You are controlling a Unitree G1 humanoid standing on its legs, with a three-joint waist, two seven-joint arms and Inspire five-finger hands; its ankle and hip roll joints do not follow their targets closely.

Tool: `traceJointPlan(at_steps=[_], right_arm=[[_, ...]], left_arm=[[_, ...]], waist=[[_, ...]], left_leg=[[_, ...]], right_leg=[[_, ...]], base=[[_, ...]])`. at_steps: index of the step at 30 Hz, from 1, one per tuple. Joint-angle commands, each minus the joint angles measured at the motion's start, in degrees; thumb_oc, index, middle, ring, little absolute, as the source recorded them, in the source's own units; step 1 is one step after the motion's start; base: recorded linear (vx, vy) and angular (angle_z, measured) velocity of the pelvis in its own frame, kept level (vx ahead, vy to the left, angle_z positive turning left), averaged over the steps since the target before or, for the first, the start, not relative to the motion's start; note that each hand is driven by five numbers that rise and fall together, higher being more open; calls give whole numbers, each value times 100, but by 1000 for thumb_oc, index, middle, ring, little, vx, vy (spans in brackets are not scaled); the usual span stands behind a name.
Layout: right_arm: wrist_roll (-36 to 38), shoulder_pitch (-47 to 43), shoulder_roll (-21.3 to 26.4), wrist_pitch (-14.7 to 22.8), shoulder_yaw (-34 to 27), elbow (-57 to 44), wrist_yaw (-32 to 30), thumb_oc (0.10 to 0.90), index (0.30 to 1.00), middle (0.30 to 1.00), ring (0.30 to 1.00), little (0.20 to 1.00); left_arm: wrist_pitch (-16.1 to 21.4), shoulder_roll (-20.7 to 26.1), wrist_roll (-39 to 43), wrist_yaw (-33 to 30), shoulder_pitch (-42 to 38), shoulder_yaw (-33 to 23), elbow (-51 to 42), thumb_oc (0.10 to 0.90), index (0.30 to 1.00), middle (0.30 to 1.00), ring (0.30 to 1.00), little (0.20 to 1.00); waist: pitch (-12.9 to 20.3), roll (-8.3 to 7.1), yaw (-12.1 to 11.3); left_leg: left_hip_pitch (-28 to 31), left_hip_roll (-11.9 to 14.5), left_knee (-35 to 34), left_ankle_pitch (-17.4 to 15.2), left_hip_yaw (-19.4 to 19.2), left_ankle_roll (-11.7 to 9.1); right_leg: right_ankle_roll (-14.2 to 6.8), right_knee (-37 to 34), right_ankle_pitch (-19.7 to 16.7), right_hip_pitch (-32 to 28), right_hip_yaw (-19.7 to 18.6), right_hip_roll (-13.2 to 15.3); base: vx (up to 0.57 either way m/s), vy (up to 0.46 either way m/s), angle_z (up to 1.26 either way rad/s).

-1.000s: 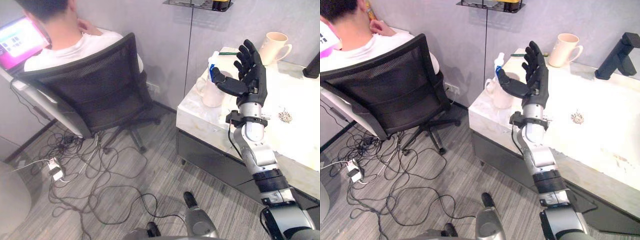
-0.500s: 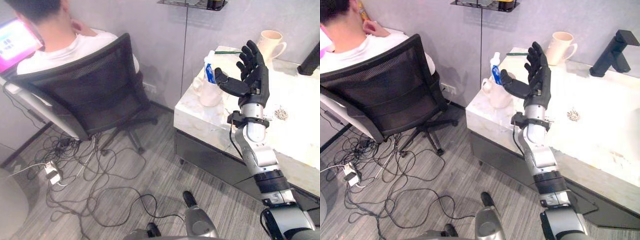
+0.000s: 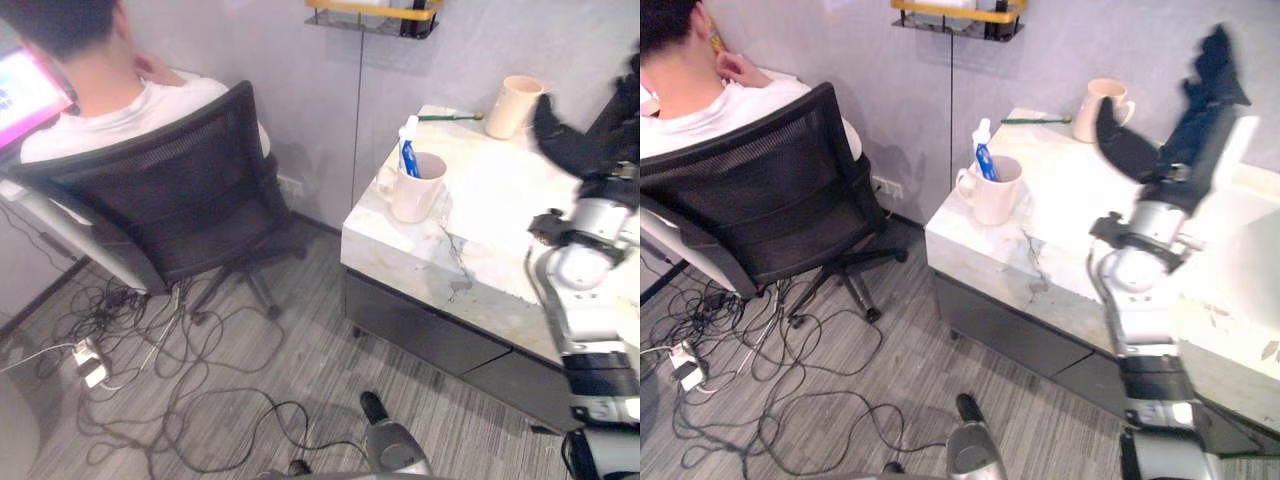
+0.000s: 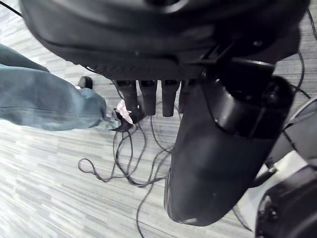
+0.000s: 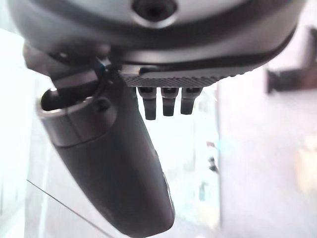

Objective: Organize the bathroom.

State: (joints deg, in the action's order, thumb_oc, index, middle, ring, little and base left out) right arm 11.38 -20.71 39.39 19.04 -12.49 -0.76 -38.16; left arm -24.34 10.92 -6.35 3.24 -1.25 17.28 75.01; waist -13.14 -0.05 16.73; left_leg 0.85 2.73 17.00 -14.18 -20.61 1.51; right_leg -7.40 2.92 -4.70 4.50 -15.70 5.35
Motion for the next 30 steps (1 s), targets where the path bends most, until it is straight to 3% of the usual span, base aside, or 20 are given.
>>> traceJointPlan(at_steps=[1, 6, 7, 9, 10, 12, 13, 14, 17, 20, 24, 27, 29, 30], right_arm=[[-556, -522, 658, 480, -776, -434, -882, 800, 900, 900, 900, 900], [-724, -85, 1092, 246, -1433, -159, -1847, 800, 900, 900, 900, 900], [-663, 271, 1227, 175, -1837, 74, -2196, 800, 900, 900, 900, 900], [-606, 396, 1265, 137, -1978, 164, -2301, 800, 900, 900, 900, 900], [-332, 878, 1391, 118, -2472, 652, -2681, 800, 900, 900, 900, 900], [-206, 1008, 1401, 155, -2612, 817, -2786, 800, 900, 900, 900, 900], [394, 1445, 1396, 334, -3061, 1351, -2917, 800, 900, 900, 900, 900], [656, 1607, 1339, 442, -3222, 1599, -2883, 800, 900, 900, 900, 900], [2450, 2077, 1178, 1049, -3675, 2830, -2220, 800, 900, 900, 900, 900], [3873, 2309, 1104, 1186, -3952, 3793, -1751, 800, 900, 900, 900, 900], [4759, 2593, 876, 752, -4097, 5055, -1412, 800, 900, 900, 900, 900], [5199, 2726, 651, 131, -4078, 5836, -1131, 800, 900, 900, 900, 900], [5306, 2740, 610, 54, -4058, 5974, -1039, 800, 900, 900, 900, 900], [5562, 2751, 478, -170, -3965, 6273, -837, 800, 900, 900, 900, 900]], left_arm=[[-35, 118, 52, 187, 196, 9, 358, 800, 900, 900, 900, 900], [-171, 101, 125, 219, 309, -92, 432, 800, 900, 900, 900, 900], [-84, 106, 247, 189, 353, -155, 478, 800, 900, 900, 900, 900], [-20, 115, 297, 169, 366, -196, 486, 800, 900, 900, 900, 900], [81, 157, 292, 118, 372, -242, 536, 800, 900, 900, 900, 900], [159, 178, 316, 98, 380, -249, 567, 800, 900, 900, 900, 900], [394, 239, 429, 53, 379, -240, 641, 800, 900, 900, 900, 900], [453, 248, 457, 20, 361, -277, 651, 800, 900, 900, 900, 900], [860, 354, 631, -71, 284, -278, 782, 800, 900, 900, 900, 900], [1291, 405, 893, -31, 201, -240, 842, 800, 900, 900, 900, 900], [1837, 396, 1185, -234, 59, -205, 819, 800, 900, 900, 900, 900], [1694, 354, 1257, -193, -75, -171, 797, 800, 900, 900, 900, 900], [1666, 343, 1271, -168, -92, -172, 807, 800, 900, 900, 900, 900], [1612, 311, 1314, -149, -125, -178, 818, 800, 900, 900, 900, 900]], waist=[[559, -189, 80], [687, -263, 186], [741, -283, 244], [751, -288, 281], [785, -311, 335], [791, -312, 369], [822, -320, 411], [823, -319, 464], [839, -353, 556], [884, -374, 618], [934, -376, 670], [941, -358, 686], [942, -355, 684], [943, -346, 674]], left_leg=[[467, 107, -117, -128, 243, 60], [607, 123, -411, -16, 180, 23], [678, 123, -561, 31, 146, 8], [695, 123, -598, 40, 134, 5], [748, 123, -730, 76, 95, -1], [753, 124, -762, 92, 85, -8], [783, 119, -880, 138, 60, -24], [791, 120, -912, 151, 41, -33], [796, 120, -1001, 213, 17, -63], [807, 133, -1066, 262, -39, -89], [816, 151, -1162, 332, -121, -118], [812, 157, -1229, 380, -148, -115], [808, 156, -1240, 391, -150, -115], [805, 158, -1257, 409, -157, -113]], right_leg=[[-243, 330, -35, 275, 54, 34], [-258, 207, -95, 245, 49, 4], [-265, 142, -124, 234, 22, -12], [-267, 130, -131, 237, 8, -23], [-271, 103, -138, 241, -27, -51], [-274, 98, -143, 246, -36, -61], [-280, 60, -163, 258, -56, -78], [-282, 46, -172, 264, -70, -87], [-285, 7, -219, 304, -117, -124], [-288, -73, -307, 340, -132, -138], [-274, -179, -425, 397, -136, -156], [-273, -215, -470, 441, -124, -170], [-272, -221, -478, 449, -124, -174], [-266, -240, -497, 459, -120, -178]], base=[[18, -34, -3], [15, -32, -12], [20, -31, -10], [10, -27, -4], [1, -26, -7], [1, -19, -12], [-2, -6, -17], [-8, -10, -12], [-13, -8, -5], [-4, -13, -14], [-2, -7, -12], [-9, -2, -8], [-11, 1, -7], [-31, 4, -3]])
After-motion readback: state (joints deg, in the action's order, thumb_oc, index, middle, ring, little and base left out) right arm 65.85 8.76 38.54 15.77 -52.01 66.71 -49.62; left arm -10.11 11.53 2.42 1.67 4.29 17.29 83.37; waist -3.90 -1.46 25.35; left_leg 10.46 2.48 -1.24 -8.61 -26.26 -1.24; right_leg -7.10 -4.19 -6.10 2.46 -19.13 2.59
